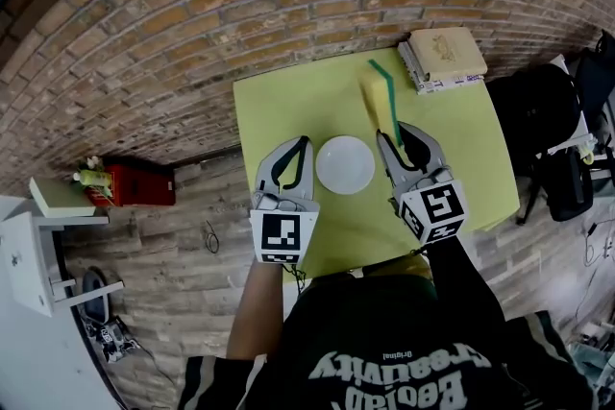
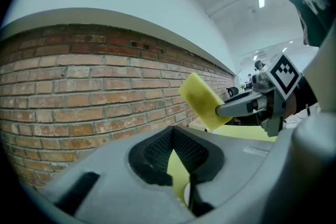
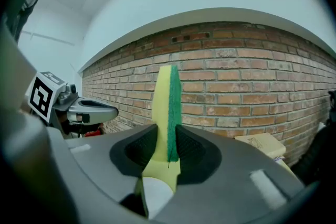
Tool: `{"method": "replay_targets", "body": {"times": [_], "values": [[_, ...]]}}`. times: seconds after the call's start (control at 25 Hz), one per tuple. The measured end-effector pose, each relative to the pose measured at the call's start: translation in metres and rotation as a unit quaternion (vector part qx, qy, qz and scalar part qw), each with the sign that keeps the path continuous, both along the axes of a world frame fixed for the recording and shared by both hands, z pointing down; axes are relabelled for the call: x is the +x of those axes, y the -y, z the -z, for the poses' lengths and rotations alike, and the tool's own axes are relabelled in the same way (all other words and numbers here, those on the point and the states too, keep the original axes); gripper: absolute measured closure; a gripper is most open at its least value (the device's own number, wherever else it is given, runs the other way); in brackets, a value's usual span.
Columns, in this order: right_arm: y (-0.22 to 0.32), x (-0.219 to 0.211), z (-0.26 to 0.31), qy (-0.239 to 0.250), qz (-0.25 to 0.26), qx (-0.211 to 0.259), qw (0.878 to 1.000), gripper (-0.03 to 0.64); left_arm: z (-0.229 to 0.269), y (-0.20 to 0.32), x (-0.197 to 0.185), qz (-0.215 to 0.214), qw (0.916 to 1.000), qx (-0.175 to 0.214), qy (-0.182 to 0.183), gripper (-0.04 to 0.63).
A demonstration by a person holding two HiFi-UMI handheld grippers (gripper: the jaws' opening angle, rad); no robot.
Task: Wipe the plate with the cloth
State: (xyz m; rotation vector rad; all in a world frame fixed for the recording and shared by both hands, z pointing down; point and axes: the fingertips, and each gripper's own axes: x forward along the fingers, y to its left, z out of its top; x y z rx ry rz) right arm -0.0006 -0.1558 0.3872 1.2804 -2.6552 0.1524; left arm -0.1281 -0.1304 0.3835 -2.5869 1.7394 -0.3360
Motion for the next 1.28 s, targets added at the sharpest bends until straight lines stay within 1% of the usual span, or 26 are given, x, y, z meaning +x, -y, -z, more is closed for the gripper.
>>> {"method": "replay_targets", "body": {"times": [0.12,0.32,0.56,0.92,1.08,1.28], "values": [[0.002,-0.004,-0.013,-0.015,0.013,-0.014,1.0,0.502,-0.011,0.004,0.002,-0.001,0.9999,-0.012,-0.005,0.588],[0.006,-0.014,-0.048,-0.057,0.046,-0.059,0.996,0.503,-0.037,0.014,0.003,0.009,0.9986,-0.042,-0.031,0.588],[0.008,-0.015,-0.089,-0.108,0.073,-0.128,0.983,0.505,-0.075,0.017,0.005,0.018,0.9963,-0.081,-0.024,0.588],[-0.009,-0.019,-0.143,-0.153,0.121,-0.207,0.959,0.505,-0.13,0.01,0.013,0.023,0.9903,-0.135,-0.022,0.588],[-0.02,-0.028,-0.163,-0.181,0.148,-0.227,0.946,0.505,-0.152,0.002,0.01,0.028,0.9864,-0.161,-0.019,0.588],[-0.034,-0.038,-0.185,-0.214,0.175,-0.249,0.928,0.505,-0.171,-0.008,0.007,0.033,0.9823,-0.184,-0.019,0.588]]}}
